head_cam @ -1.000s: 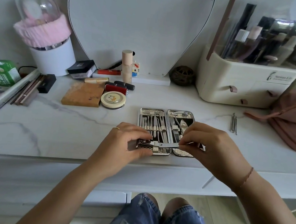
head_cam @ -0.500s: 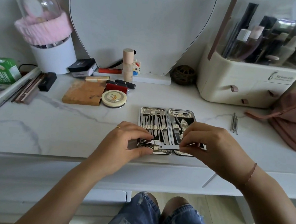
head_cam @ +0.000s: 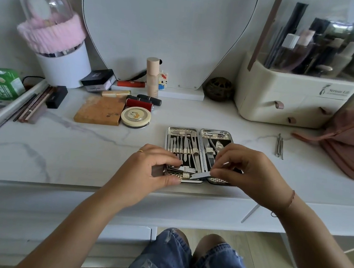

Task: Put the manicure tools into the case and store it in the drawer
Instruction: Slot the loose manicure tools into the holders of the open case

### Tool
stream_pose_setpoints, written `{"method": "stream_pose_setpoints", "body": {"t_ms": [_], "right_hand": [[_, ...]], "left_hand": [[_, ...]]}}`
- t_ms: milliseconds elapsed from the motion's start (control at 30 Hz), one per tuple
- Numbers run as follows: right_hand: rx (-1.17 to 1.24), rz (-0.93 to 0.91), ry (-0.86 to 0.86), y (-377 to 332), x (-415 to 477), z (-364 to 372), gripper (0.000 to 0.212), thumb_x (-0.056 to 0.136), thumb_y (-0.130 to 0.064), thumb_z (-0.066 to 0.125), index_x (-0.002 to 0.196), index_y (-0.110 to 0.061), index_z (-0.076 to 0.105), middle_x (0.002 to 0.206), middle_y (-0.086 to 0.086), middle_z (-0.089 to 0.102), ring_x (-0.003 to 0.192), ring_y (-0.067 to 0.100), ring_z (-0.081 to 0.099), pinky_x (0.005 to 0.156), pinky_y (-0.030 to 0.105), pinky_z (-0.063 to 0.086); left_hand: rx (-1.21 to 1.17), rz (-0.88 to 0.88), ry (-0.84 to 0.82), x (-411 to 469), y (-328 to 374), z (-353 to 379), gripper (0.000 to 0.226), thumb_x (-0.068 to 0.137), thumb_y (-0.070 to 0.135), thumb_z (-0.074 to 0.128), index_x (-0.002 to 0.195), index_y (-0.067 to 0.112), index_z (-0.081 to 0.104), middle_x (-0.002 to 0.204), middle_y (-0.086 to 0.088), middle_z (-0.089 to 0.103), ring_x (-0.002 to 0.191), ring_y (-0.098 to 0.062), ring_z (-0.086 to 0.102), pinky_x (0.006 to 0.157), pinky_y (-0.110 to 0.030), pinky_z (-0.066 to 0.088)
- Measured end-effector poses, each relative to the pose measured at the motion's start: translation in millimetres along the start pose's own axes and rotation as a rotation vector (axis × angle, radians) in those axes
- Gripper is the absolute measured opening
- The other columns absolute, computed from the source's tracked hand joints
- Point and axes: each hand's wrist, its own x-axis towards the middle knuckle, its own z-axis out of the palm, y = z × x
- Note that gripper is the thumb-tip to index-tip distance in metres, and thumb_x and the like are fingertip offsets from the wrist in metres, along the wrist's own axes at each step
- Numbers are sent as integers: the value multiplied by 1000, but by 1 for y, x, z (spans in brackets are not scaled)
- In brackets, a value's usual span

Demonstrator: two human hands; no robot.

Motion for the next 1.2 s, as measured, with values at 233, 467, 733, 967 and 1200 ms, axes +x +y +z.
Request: {"method": "stream_pose_setpoints", "body": {"t_ms": [233,467,733,967,1200], "right_hand": [[-76,11,243,-2,-6,18,23,76,-30,69,70,-8,69,81,-2,64,66,15,58,60,16,46],[-189,-73,358,-2,-18,29,11,75,-18,74,70,-8,71,81,-3,60,68,8,56,63,9,44],[-137,-98,291,0,-14,28,11,75,-19,75,70,-10,71,81,-3,61,68,9,56,63,13,45],[117,-17,169,2,-9,28,21,69,-33,72,68,-12,72,84,1,62,70,20,59,69,35,51],[182,35,-3,7,5,17,18,70,-34,72,75,-17,73,92,1,61,77,27,61,73,42,53]], "left_hand": [[-2,-11,6,0,0,0,41,65,46,70,104,34,67,106,29,57,111,10,43,89,1,26],[-2,-17,4,0,0,0,42,65,47,70,105,34,68,106,29,57,111,11,43,88,2,26],[5,-14,7,0,-1,1,40,65,46,71,104,35,67,106,30,57,111,9,44,91,0,27],[19,-8,12,1,-3,1,40,66,45,71,104,34,68,107,27,58,110,8,44,93,-3,29],[32,-1,11,1,-4,1,41,65,45,71,104,33,68,107,27,57,111,7,45,93,-4,29]]}}
